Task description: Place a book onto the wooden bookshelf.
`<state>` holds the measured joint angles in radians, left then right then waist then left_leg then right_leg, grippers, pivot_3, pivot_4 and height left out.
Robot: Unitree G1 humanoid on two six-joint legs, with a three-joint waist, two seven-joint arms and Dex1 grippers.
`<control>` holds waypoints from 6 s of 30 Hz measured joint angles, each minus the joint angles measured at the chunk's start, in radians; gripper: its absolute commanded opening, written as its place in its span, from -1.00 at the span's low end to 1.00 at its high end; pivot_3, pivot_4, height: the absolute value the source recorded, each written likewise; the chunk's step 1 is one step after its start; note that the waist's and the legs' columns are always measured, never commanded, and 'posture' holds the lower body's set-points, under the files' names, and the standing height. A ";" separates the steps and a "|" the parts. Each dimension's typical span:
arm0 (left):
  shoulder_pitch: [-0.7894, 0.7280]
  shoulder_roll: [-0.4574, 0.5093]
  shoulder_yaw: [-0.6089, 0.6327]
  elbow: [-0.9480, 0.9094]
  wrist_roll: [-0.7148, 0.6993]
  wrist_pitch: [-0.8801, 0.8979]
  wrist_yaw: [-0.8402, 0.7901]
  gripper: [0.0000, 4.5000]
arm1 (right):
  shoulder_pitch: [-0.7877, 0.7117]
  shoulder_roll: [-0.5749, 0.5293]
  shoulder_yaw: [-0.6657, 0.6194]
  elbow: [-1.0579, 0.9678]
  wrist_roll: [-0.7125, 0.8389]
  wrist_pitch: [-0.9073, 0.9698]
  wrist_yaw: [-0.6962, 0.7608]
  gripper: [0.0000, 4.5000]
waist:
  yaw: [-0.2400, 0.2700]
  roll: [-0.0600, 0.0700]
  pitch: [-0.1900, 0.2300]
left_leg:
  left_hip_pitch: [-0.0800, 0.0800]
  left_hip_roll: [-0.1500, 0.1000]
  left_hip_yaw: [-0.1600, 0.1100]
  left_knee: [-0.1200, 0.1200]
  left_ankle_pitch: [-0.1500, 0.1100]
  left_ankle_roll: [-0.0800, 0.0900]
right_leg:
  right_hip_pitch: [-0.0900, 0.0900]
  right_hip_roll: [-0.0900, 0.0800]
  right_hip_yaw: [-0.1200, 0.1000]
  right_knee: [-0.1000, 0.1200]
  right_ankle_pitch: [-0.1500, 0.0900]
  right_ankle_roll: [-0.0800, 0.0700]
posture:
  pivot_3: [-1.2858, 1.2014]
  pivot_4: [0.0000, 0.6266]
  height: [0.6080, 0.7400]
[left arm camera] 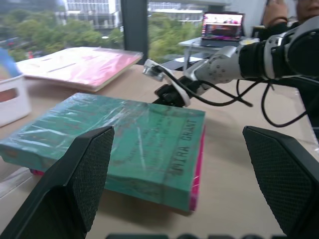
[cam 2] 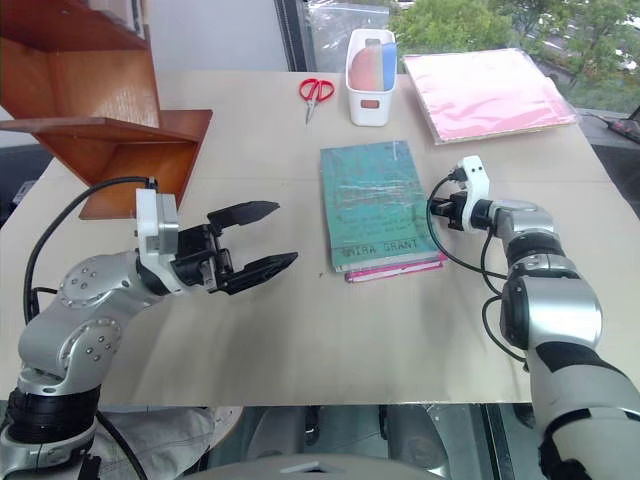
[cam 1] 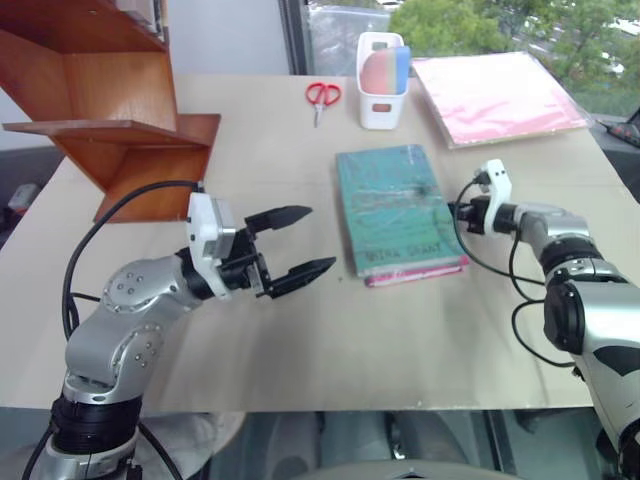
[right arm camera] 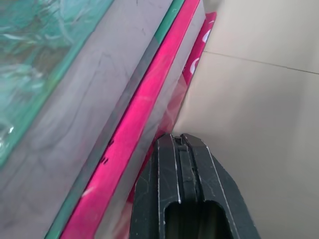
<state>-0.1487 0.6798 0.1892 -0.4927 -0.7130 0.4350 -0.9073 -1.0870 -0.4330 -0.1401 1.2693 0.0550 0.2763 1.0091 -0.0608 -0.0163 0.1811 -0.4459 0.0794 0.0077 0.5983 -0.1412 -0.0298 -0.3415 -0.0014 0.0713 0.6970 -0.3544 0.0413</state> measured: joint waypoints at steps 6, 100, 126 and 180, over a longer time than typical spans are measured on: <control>0.069 0.009 0.039 -0.011 -0.015 0.009 0.017 1.00 | 0.023 0.056 0.015 -0.047 0.007 -0.022 0.034 -0.98 | -0.006 0.000 0.000 | 0.001 0.001 0.000 -0.001 0.000 0.000 | 0.000 0.001 0.000 0.001 0.000 0.000 | 0.03 -0.52 1.00; -0.149 -0.103 0.061 0.534 -0.374 0.771 0.174 1.00 | 1.336 -0.212 -0.201 -2.143 0.573 0.100 -0.069 0.97 | 0.044 -0.006 -0.004 | -0.004 -0.001 -0.008 0.002 0.000 0.000 | 0.000 0.000 -0.007 0.000 -0.001 0.001 | 0.03 -0.52 1.00; -0.531 -0.345 0.114 1.042 -0.272 0.929 0.284 0.12 | 1.273 -0.257 -0.090 -2.153 0.502 0.076 -0.227 1.00 | 0.055 -0.003 -0.006 | -0.003 -0.005 -0.018 0.007 0.000 0.000 | 0.008 -0.003 -0.018 0.000 -0.001 0.001 | 0.03 -0.52 1.00; -1.261 0.546 -0.437 1.077 1.055 -0.747 -0.418 -0.79 | 0.610 -0.045 0.153 -1.448 0.416 -0.179 -0.047 1.00 | 0.047 -0.003 0.003 | -0.009 -0.003 -0.012 0.000 0.002 -0.002 | -0.004 -0.001 -0.014 -0.001 -0.001 -0.001 | 0.03 -0.52 1.00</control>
<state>-1.4099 1.2258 -0.2481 0.5847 0.3416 -0.3121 -1.3258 -0.4771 -0.4784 0.0127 -0.1783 0.4705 0.0977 0.9616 -0.0140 -0.0190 0.1840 -0.4553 0.0763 -0.0043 0.5979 -0.1395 -0.0322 -0.3456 -0.0025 0.0575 0.6960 -0.3558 0.0407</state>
